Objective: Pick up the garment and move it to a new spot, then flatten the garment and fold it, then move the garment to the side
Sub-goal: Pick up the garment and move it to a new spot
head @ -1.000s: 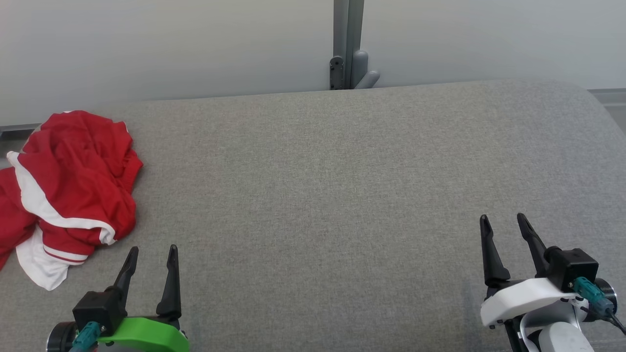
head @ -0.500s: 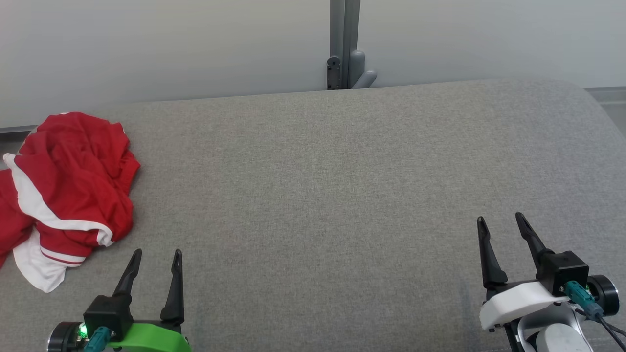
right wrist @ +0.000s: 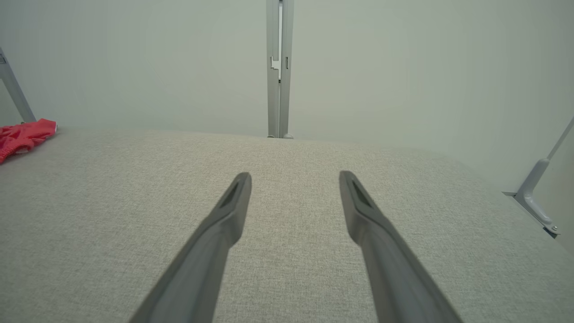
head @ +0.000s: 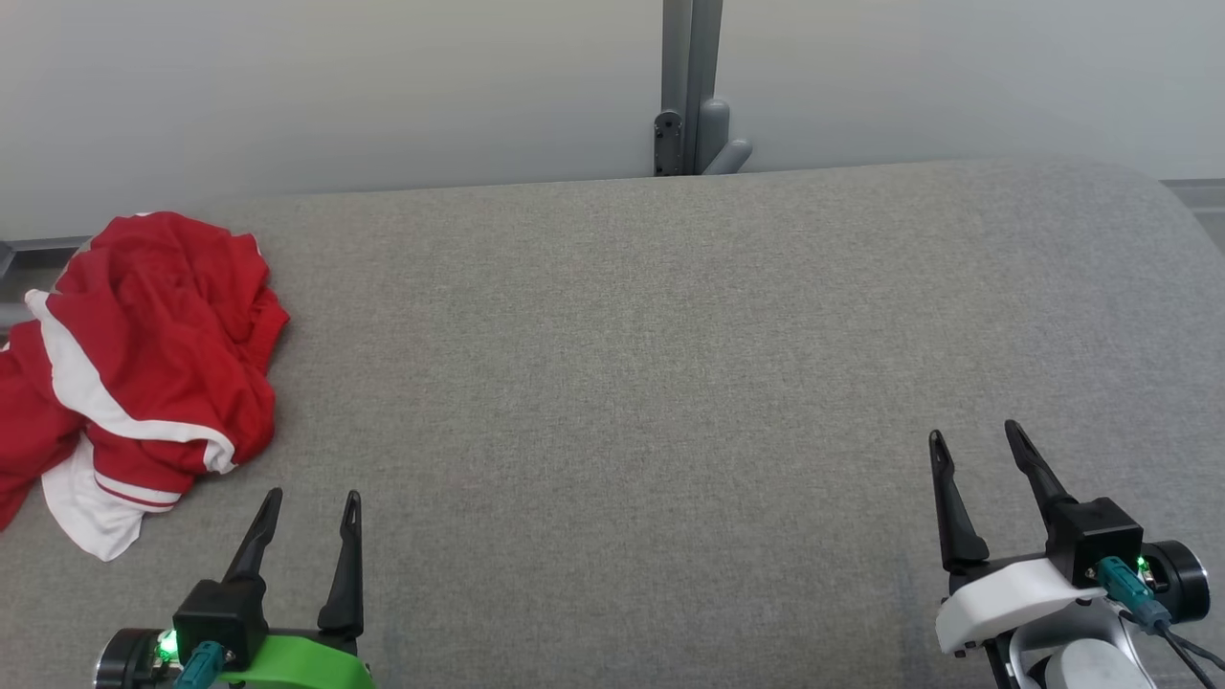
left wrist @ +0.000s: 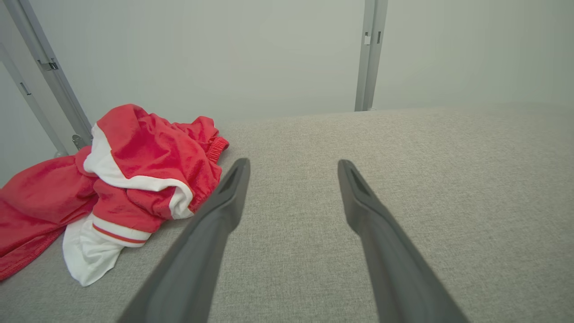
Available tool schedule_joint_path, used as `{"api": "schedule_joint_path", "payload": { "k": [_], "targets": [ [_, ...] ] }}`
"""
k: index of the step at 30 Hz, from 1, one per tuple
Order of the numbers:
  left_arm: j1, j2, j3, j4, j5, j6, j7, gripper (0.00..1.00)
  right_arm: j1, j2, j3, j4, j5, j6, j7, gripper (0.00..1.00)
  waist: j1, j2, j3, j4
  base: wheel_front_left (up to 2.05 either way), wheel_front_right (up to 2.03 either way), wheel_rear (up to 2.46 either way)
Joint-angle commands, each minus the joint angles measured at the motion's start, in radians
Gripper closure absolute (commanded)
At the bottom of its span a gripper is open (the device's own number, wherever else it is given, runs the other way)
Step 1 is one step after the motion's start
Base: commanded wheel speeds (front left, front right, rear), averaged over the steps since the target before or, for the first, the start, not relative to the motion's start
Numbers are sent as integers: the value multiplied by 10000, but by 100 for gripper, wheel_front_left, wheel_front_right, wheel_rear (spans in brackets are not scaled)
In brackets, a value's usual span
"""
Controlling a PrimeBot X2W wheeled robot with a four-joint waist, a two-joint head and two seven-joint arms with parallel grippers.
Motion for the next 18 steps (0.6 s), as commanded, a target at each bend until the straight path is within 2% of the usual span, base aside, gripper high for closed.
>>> {"api": "schedule_joint_path", "payload": {
  "k": [1, 9, 18],
  "targets": [
    [94, 47, 10, 13, 10, -27, -37, 0, 93, 2, -2, -33, 18, 1, -36, 0, 0, 0, 1, 69, 0, 0, 0],
    [-211, 5, -160, 100, -96, -27, -34, 0, 321, 13, -34, -68, 148, -1, -34, 0, 0, 0, -52, 1015, 0, 0, 0],
    [29, 161, 416, 127, -351, -24, -24, 0, 135, 34, 636, 36, 253, -1, -34, 0, 0, 0, -136, 3000, 0, 0, 0]
  ]
}}
